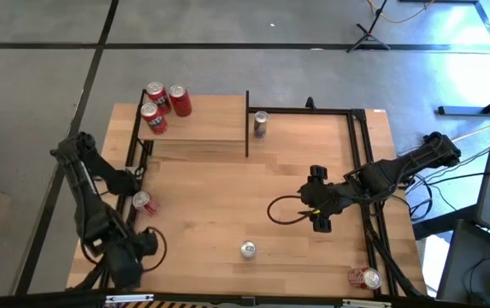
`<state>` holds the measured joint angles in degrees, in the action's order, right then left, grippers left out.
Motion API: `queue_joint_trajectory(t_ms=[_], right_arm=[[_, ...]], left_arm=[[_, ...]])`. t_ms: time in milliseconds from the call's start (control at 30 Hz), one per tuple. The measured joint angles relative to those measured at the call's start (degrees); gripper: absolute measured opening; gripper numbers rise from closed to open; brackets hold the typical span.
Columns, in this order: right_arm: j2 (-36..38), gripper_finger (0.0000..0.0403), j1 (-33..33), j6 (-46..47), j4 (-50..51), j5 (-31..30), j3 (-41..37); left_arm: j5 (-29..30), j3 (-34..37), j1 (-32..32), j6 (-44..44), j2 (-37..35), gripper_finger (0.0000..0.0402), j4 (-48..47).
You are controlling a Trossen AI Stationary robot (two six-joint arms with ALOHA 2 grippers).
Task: Place canned beverage on shelf
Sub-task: Put the red black soda can on the shelf aligned with the other red black soda can
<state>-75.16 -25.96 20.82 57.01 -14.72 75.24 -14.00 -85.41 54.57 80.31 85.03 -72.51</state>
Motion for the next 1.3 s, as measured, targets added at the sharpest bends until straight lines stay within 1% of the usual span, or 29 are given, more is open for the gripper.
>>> queue_joint_trajectory(t_ms=[267,400,500,633,833,1200,1300], right_arm=[[0.0,0.0285,0.11,0.11,0.0,-1.31,0.0],[-0.02,0.0285,0.11,-0.02,0.0,-1.35,0.0],[-0.02,0.0285,0.11,-0.02,0.0,-1.36,0.0],[-0.02,0.0285,0.11,-0.05,-0.02,-2.52,0.0],[-0.04,0.0285,0.11,-0.07,-0.02,-2.85,0.0],[-0.04,0.0285,0.09,0.38,-0.15,-2.74,0.0],[-0.04,0.0285,0.09,0.39,-0.43,-2.77,0.0]], left_arm=[[0.93,0.0,3.09,-10.05,5.48,0.0331,-0.52],[1.24,0.0,5.47,-11.86,7.74,0.0331,-2.74],[1.25,0.0,7.11,-11.44,8.78,0.0331,-2.83],[2.43,0.4,9.26,-8.79,9.49,0.0331,-2.67],[2.35,3.54,11.28,-4.68,9.54,0.0331,-2.05],[2.39,8.36,12.67,-3.94,9.54,0.0331,3.07],[1.18,9.89,13.44,-3.74,9.54,0.0331,4.01]])
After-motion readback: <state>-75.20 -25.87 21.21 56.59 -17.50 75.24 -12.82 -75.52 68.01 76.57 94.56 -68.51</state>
